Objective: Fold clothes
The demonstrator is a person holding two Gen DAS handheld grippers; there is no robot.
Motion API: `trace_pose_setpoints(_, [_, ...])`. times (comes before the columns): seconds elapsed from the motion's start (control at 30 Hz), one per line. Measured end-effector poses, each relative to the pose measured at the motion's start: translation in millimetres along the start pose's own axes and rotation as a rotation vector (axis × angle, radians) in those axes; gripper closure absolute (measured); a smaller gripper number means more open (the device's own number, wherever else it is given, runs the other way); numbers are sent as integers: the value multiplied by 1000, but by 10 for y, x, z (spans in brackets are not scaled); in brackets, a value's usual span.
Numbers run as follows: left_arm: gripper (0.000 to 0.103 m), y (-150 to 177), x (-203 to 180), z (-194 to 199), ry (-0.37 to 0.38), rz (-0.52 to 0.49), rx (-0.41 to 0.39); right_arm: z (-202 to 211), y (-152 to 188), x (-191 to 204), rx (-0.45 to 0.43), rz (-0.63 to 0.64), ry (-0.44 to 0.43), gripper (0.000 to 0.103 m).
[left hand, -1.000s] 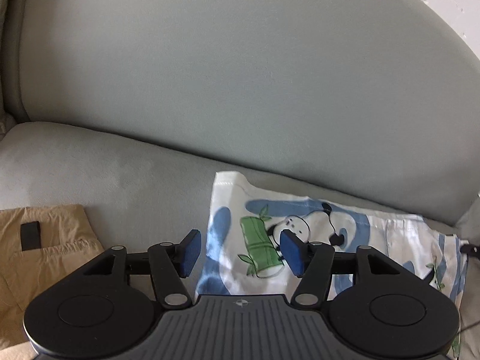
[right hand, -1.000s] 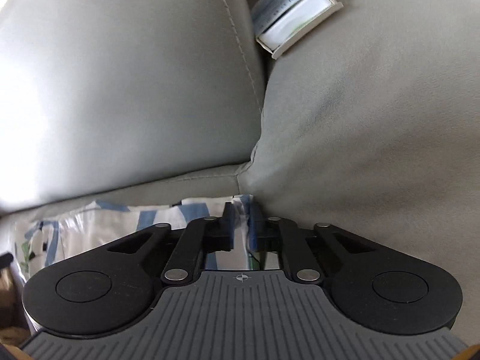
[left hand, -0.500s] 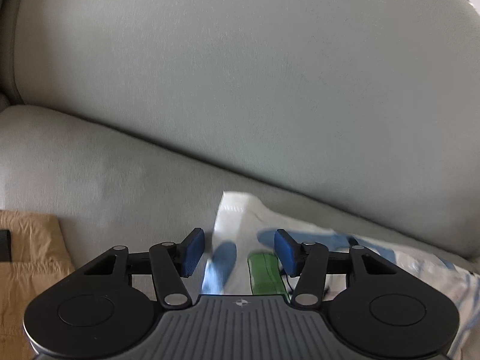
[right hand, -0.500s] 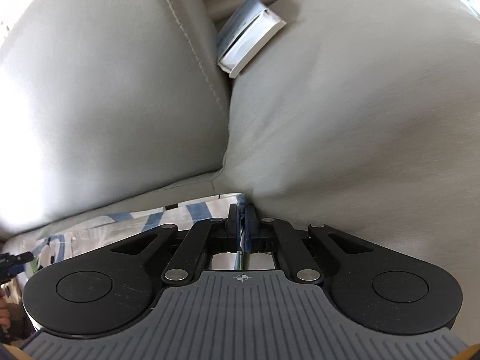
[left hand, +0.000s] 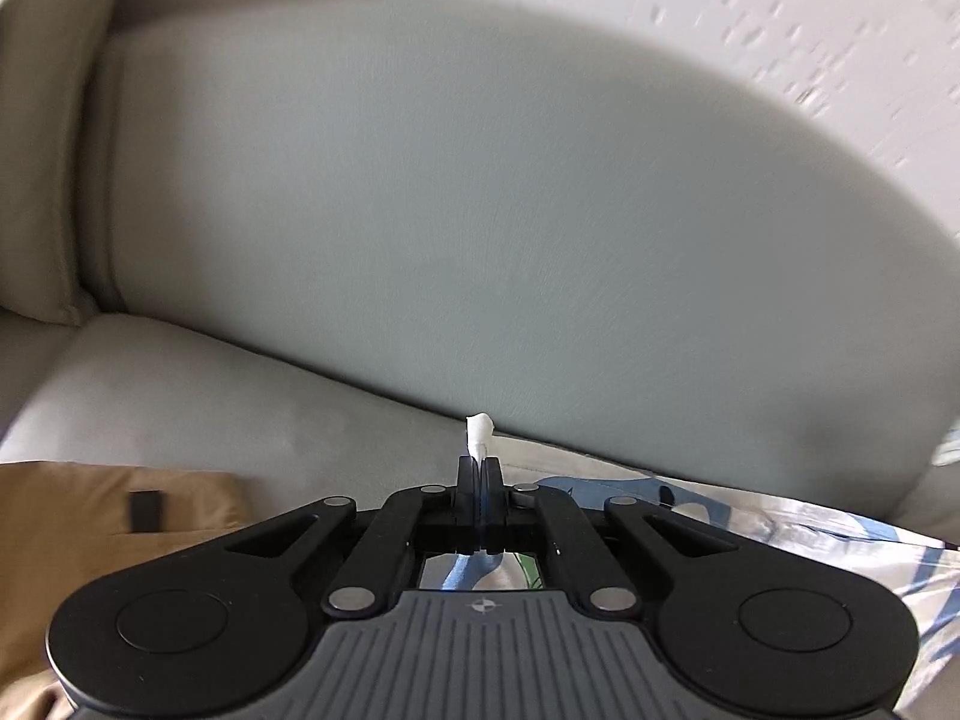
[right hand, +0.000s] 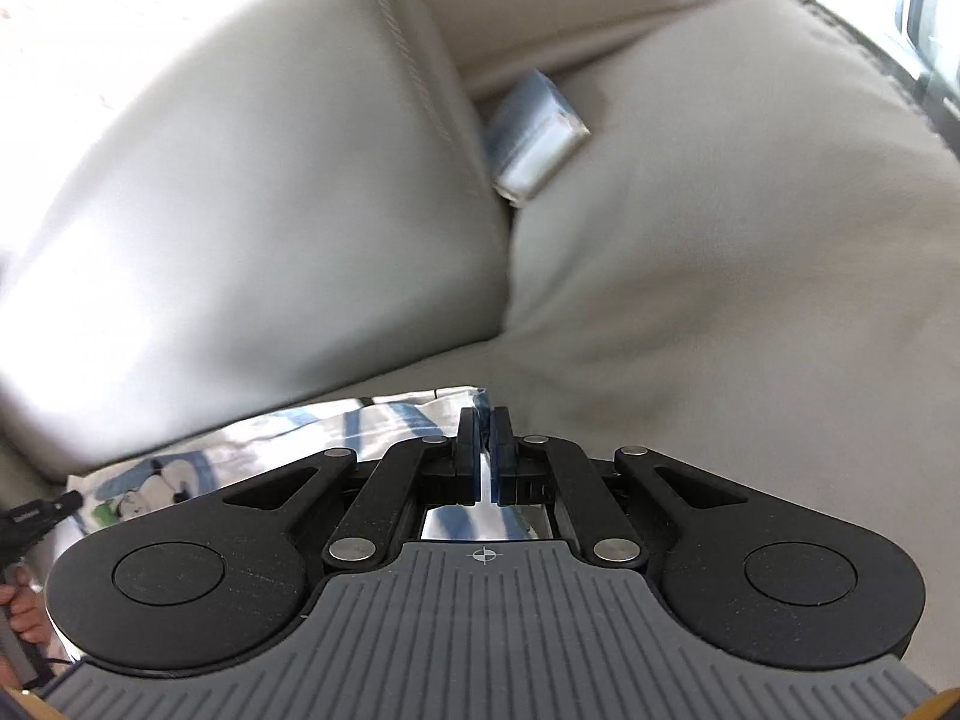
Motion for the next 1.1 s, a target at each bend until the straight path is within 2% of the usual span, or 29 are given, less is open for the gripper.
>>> trace_pose_setpoints(0.1, [103, 65, 29, 466, -9, -6, -14, 506, 151, -12, -18, 23, -18, 101])
trace_pose_setpoints(0.23, [103, 334, 102, 1041, 7, 15, -29, 981, 152, 105, -41, 55, -41, 101])
trace_pose_setpoints(0.4, [103, 897, 13, 1769, 56, -55, -87, 1600, 807, 19, -33, 78, -89, 101])
trace_pose_setpoints(0.53, [103, 1477, -50, 2265, 128, -114, -108, 1897, 1395, -110, -6, 104, -143, 101])
trace_pose_setpoints(0.63, [103, 1898, -56, 2558, 155, -138, -113, 2100, 1838, -262, 5, 111, -171, 101])
trace_pose_setpoints(0.73, [103, 2259, 96, 2608, 140, -166, -107, 2197, 2240, -483, 18, 91, -191, 101])
trace_pose_setpoints(0.83, [103, 2741, 331, 2579, 117, -153, -57, 2201, 2613, -747, 35, 61, -189, 101])
trace_pose_setpoints(1.0, [103, 3352, 716, 2555, 100, -16, 21, 2043, 3215, -1212, 76, -15, -166, 101])
trace_pose_setpoints(1.1, [103, 3535, 916, 2549, 87, 51, 26, 1960, 3516, -1407, 84, -59, -157, 101])
Point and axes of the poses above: each gripper's, at about its wrist camera, not at the fingertips, and z roughly against the way its jaws point, x to its left, y to its underside, the point moved 7 cm from there along -z, roughly the way its jaws point, and after that the axes turned 5 degrees about y, right-handed, at the moved point
